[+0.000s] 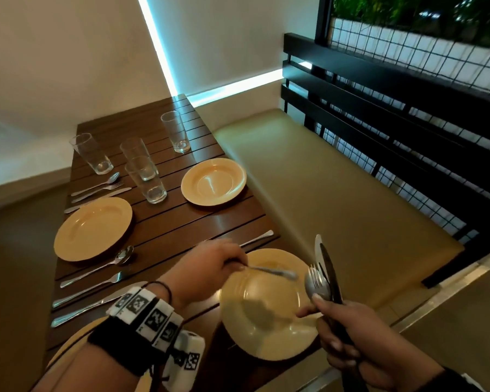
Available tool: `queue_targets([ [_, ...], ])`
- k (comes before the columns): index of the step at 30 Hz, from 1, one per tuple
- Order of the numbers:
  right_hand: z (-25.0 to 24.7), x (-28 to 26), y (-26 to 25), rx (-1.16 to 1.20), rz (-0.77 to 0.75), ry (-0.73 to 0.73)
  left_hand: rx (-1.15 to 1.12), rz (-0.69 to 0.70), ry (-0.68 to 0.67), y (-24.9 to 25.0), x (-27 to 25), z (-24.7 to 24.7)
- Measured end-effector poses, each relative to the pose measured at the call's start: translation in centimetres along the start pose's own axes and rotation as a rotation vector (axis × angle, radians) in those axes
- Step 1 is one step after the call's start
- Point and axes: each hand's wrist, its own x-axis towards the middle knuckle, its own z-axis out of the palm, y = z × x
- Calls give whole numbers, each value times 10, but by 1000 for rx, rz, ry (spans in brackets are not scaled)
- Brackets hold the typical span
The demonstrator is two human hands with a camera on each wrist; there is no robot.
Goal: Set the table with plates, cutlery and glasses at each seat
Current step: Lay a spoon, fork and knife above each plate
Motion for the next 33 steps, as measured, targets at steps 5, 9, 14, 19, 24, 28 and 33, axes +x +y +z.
queue_targets([
  [5,-17,-3,3,50,1,78,6,-224,150,-48,57,5],
  [9,-25,-4,3,74,9,104,74,-344,148,-74,102,22],
  [14,-36,-5,6,129,-16,153,144,-425,35,-100,135,45],
  [19,-41,-6,6,214,-47,226,169,-430,-36,-111,148,55],
  [24,-43,-1,5,258,-45,224,180,-417,-48,-113,149,58],
  [28,-39,4,5,240,-48,199,212,-421,-53,-111,148,59],
  [33,-33,8,4,184,-59,183,251,-444,-61,-104,149,65],
])
